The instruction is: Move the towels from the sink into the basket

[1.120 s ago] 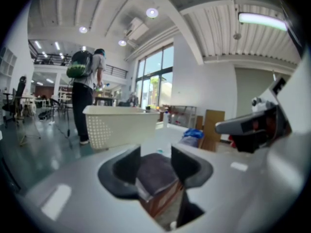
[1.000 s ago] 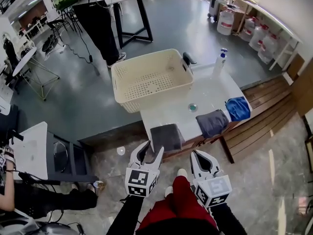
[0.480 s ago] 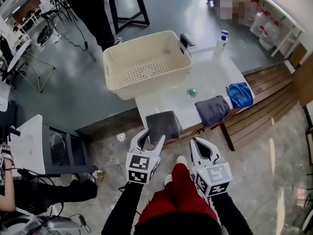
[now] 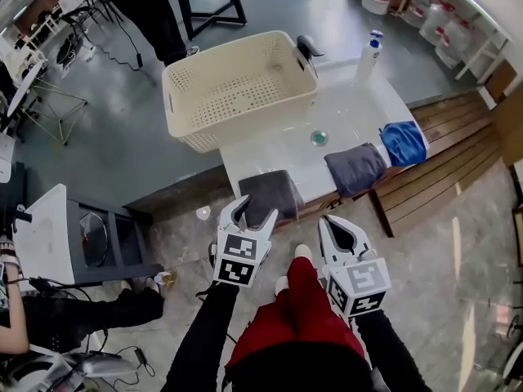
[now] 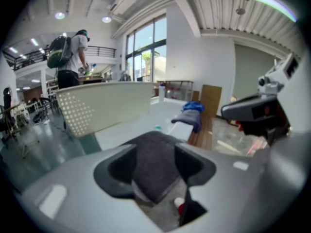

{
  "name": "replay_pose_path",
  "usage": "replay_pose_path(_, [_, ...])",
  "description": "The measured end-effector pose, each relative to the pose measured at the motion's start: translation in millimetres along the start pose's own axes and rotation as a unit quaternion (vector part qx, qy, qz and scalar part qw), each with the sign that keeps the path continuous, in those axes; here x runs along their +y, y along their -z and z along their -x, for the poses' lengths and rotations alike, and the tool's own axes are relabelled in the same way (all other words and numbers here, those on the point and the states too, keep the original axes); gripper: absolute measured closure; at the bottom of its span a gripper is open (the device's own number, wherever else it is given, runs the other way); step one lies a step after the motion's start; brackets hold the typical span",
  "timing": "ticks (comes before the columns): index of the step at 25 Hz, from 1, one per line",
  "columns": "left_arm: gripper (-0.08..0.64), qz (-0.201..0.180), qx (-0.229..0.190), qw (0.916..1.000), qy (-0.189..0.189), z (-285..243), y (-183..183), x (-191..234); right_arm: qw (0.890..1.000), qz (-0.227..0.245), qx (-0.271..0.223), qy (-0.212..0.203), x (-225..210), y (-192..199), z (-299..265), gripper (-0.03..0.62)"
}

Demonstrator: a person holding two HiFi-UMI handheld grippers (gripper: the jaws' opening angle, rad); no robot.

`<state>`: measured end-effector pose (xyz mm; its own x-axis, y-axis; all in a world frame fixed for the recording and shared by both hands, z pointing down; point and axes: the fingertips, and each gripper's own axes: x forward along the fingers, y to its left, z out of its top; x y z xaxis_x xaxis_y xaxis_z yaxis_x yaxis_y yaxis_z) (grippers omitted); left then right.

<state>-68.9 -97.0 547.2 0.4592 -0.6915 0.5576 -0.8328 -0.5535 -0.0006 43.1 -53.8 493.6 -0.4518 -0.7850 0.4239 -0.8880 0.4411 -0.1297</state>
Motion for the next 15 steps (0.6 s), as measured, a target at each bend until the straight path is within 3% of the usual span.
replay_pose_path(7, [0.319,-0.036,0.047,0.9982,0.014,-15,9,-2,1.000,0.001,0.011,-0.005,-1,2,-8,0.584])
replay_pose_path(15, [0.310,-0.031,0.088,0.9948,0.041,-23,14,-4,1.000,-0.001,0.019,-0.007,-2,3,-15,0.584])
